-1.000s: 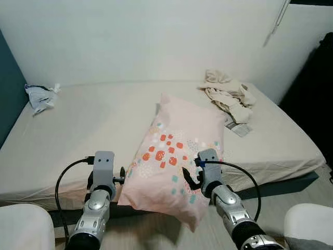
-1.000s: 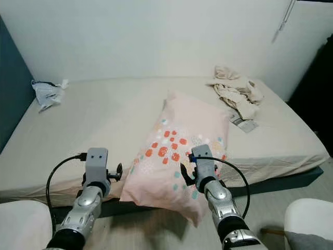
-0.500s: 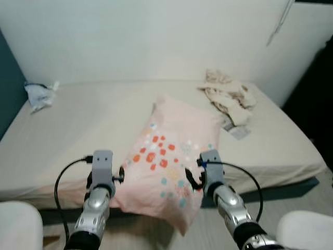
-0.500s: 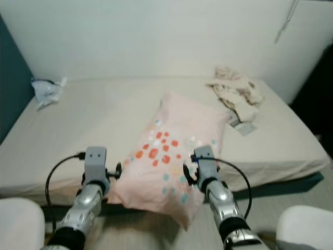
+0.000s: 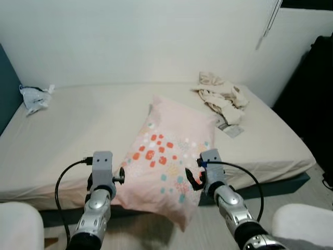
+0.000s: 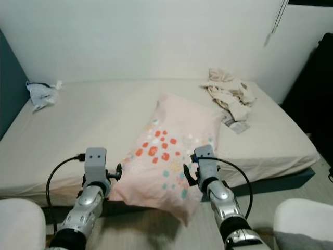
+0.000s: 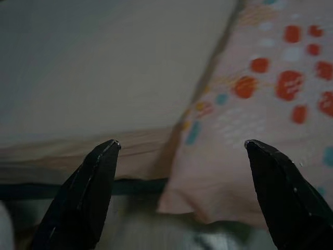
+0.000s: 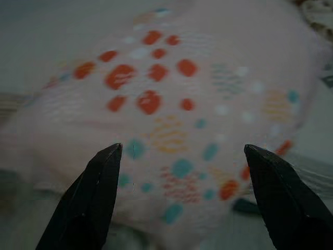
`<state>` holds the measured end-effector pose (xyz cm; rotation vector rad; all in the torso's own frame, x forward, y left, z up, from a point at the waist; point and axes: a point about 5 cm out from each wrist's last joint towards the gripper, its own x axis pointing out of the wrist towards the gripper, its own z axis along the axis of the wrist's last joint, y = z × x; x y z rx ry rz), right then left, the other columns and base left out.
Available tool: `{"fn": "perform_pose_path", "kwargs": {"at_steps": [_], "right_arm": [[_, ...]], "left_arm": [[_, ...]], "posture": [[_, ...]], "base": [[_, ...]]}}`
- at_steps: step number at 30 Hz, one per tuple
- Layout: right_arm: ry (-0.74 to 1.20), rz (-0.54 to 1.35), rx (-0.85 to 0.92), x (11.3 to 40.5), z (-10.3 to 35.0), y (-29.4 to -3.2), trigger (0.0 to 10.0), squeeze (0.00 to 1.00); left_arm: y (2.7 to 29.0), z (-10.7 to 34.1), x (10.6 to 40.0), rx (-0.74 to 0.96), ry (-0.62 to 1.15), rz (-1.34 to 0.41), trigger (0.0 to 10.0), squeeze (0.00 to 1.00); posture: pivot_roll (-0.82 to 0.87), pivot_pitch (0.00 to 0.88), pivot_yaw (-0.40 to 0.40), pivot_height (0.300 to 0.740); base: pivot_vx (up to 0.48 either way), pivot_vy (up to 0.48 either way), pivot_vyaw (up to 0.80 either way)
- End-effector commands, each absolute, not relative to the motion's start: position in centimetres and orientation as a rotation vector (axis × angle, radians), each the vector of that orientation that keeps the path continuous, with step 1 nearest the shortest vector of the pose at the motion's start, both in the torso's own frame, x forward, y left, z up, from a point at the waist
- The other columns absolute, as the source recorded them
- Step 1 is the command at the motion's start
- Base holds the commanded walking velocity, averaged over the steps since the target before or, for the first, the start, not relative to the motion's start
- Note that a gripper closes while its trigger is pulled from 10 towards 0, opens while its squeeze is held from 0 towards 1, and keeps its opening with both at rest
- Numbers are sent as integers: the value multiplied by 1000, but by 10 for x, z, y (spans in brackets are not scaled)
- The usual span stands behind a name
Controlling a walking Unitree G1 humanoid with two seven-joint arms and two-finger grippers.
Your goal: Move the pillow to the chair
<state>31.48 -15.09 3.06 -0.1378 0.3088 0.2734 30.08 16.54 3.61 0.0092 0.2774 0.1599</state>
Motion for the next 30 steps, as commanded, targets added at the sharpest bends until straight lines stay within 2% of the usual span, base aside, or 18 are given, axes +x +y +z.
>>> {"fn": "perform_pose_path", "kwargs": {"at_steps": [1,26,30], "right_arm": [[329,266,-145,312,27,-154,10000,0],[325,264,-139,314,29,-153,10000,0],[325,265,-142,315,30,-153,10000,0]], "left_arm": [[167,36,299,3,263,171,10000,0],[162,45,302,-50,213,125,10000,0],[162,46,302,-61,202,125,10000,0]], "posture": [[-33,56,-71,740],[-31,53,-73,740],[-31,51,-78,740]], "base": [[0,0,0],[0,0,0],[244,0,0]]}}
